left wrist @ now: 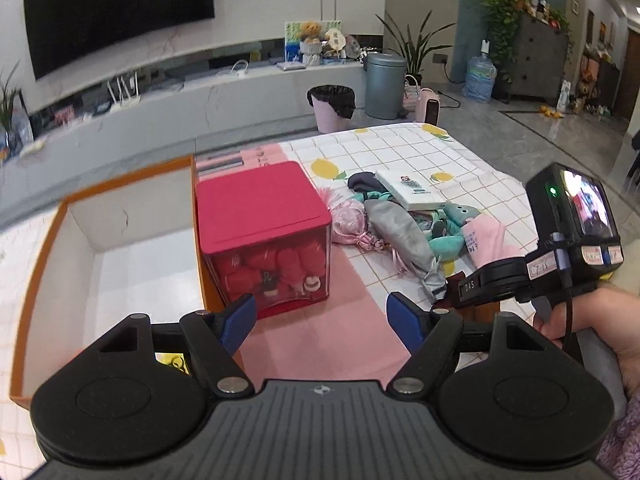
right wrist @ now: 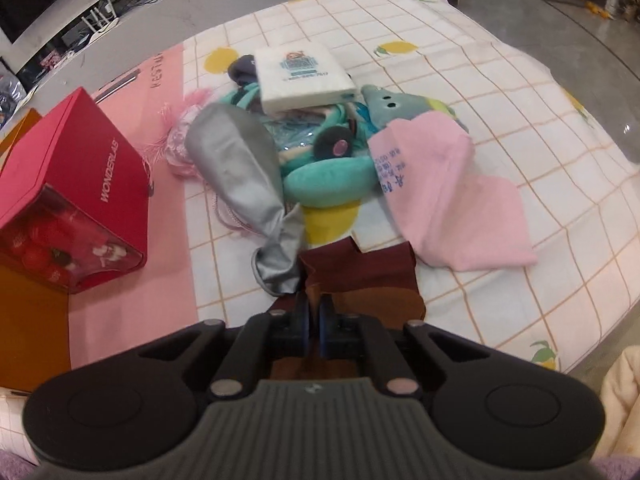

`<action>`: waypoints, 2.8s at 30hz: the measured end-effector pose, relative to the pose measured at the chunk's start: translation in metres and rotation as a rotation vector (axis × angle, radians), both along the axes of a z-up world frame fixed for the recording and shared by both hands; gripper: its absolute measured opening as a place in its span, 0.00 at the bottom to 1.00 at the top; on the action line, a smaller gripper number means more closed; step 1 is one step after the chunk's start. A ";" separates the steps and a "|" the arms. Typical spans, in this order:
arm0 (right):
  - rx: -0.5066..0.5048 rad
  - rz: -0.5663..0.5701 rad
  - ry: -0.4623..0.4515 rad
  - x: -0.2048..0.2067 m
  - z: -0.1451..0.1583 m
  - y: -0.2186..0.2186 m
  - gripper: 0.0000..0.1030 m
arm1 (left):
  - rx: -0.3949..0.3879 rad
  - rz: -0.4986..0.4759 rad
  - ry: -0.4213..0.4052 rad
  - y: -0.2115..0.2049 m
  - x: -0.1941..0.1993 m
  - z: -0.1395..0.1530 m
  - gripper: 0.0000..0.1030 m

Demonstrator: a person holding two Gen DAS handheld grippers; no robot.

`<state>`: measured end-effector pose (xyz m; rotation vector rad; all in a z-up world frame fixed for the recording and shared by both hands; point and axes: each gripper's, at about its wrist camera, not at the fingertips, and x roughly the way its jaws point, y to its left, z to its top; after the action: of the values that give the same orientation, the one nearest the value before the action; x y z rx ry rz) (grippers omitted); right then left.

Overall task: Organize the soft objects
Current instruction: 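Grasp the brown-and-maroon cloth with the right tool and lift it, then grasp the grey pouch with the left tool while the right tool holds the brown cloth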

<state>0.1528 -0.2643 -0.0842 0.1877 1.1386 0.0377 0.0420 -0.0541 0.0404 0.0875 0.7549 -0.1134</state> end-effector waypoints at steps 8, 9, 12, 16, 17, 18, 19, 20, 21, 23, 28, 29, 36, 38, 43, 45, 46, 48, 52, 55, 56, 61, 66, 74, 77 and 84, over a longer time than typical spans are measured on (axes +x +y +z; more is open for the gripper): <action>0.005 0.044 -0.116 -0.012 0.022 0.004 0.01 | 0.038 -0.032 0.024 -0.024 0.003 -0.016 0.85; 0.013 0.061 -0.148 -0.018 0.030 0.005 0.01 | 0.039 -0.033 0.028 -0.026 0.002 -0.018 0.85; 0.035 0.080 -0.221 -0.026 0.050 0.003 0.01 | 0.021 -0.052 0.025 -0.029 0.000 -0.023 0.85; 0.016 0.048 -0.274 -0.033 0.064 -0.013 0.01 | 0.021 -0.051 0.044 -0.037 0.003 -0.032 0.85; -0.003 0.042 -0.285 -0.035 0.066 -0.015 0.01 | 0.022 -0.042 0.055 -0.039 0.006 -0.035 0.85; -0.019 0.038 -0.296 -0.036 0.069 -0.018 0.02 | 0.021 -0.035 0.068 -0.041 0.008 -0.038 0.85; -0.027 0.041 -0.304 -0.036 0.071 -0.021 0.02 | 0.019 -0.031 0.081 -0.043 0.010 -0.041 0.85; -0.025 0.049 -0.305 -0.036 0.072 -0.024 0.04 | 0.016 -0.031 0.091 -0.044 0.011 -0.044 0.85; -0.010 0.056 -0.301 -0.035 0.071 -0.027 0.07 | 0.012 -0.031 0.095 -0.044 0.012 -0.046 0.85; 0.047 0.055 -0.265 -0.028 0.061 -0.034 0.10 | 0.024 -0.032 0.096 -0.045 0.011 -0.049 0.85; 0.065 0.069 -0.051 -0.001 0.019 -0.025 0.78 | 0.043 0.005 0.088 -0.039 0.008 -0.045 0.85; 0.065 0.073 -0.015 0.003 0.014 -0.022 0.80 | 0.038 0.005 0.088 -0.038 0.007 -0.043 0.85; 0.021 0.057 0.081 0.002 0.004 -0.014 0.98 | 0.009 -0.019 0.076 -0.032 0.001 -0.040 0.85; -0.022 0.041 0.099 0.003 -0.001 -0.012 0.98 | -0.009 -0.025 0.089 -0.030 0.003 -0.043 0.85; -0.034 0.070 0.192 0.011 -0.020 0.001 0.98 | -0.011 -0.011 0.092 -0.031 0.008 -0.049 0.85; -0.123 0.093 0.197 0.012 -0.024 0.013 0.98 | -0.011 -0.008 0.088 -0.030 0.011 -0.049 0.85; -0.169 0.112 0.197 0.012 -0.027 0.020 0.98 | -0.015 -0.003 0.087 -0.030 0.012 -0.049 0.85; -0.184 0.128 0.178 0.009 -0.027 0.025 0.96 | -0.029 0.008 0.091 -0.030 0.017 -0.048 0.85; -0.177 0.139 0.150 0.004 -0.024 0.023 0.51 | -0.066 0.016 0.097 -0.033 0.029 -0.046 0.85; -0.185 0.101 0.073 0.000 -0.014 0.020 0.08 | -0.066 0.019 0.107 -0.039 0.038 -0.045 0.85; -0.185 0.069 0.057 -0.001 -0.011 0.014 0.07 | -0.063 0.020 0.107 -0.042 0.040 -0.044 0.85; -0.077 -0.016 0.021 -0.001 -0.002 -0.014 0.07 | -0.051 0.031 0.120 -0.058 0.059 -0.050 0.85; -0.087 0.011 -0.152 -0.022 0.040 -0.015 0.09 | -0.020 0.032 0.124 -0.080 0.089 -0.061 0.85; -0.001 -0.082 -0.210 -0.025 0.056 -0.053 0.09 | -0.037 0.124 0.169 -0.096 0.151 -0.086 0.84; -0.026 -0.052 -0.175 -0.023 0.051 -0.048 0.09 | -0.051 0.134 0.215 -0.100 0.169 -0.100 0.84; -0.062 -0.023 -0.147 -0.022 0.042 -0.042 0.09 | -0.103 0.176 0.212 -0.101 0.174 -0.109 0.70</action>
<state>0.1309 -0.3066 -0.0420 0.1408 0.9894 -0.0038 0.2164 -0.1546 -0.0684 -0.0902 0.9631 0.0062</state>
